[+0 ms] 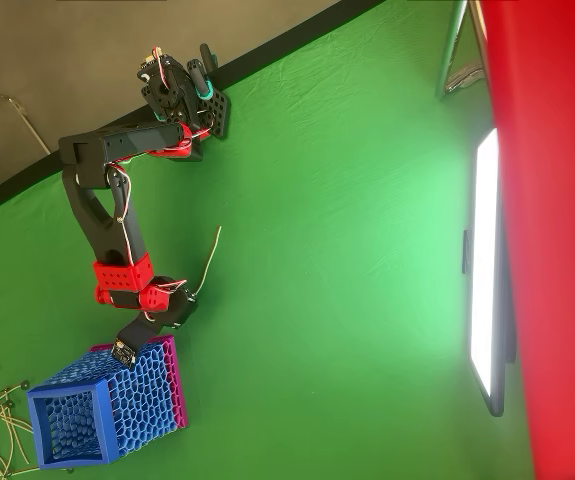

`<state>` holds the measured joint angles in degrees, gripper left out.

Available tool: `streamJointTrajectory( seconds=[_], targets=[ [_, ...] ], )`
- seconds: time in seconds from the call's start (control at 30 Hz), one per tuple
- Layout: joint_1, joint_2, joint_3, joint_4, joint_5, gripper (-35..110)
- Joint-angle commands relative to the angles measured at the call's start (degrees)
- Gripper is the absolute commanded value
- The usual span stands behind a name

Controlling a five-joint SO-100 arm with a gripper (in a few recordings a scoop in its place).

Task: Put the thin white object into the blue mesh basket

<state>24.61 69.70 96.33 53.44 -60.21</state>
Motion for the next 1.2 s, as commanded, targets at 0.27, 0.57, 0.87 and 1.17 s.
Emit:
streamJointTrajectory(
  seconds=[0.27, 0.57, 0.87, 1.17],
  targets=[
    [-3.7, 6.1, -7.7, -7.1, 8.7, 3],
    [-5.5, 13.7, -5.5, -27.7, 6.0, 1],
    [-2.8, 20.0, -4.4, -47.8, -0.4, 1],
    [2.5, 18.7, -13.1, -64.4, -11.4, 1]
  ],
)
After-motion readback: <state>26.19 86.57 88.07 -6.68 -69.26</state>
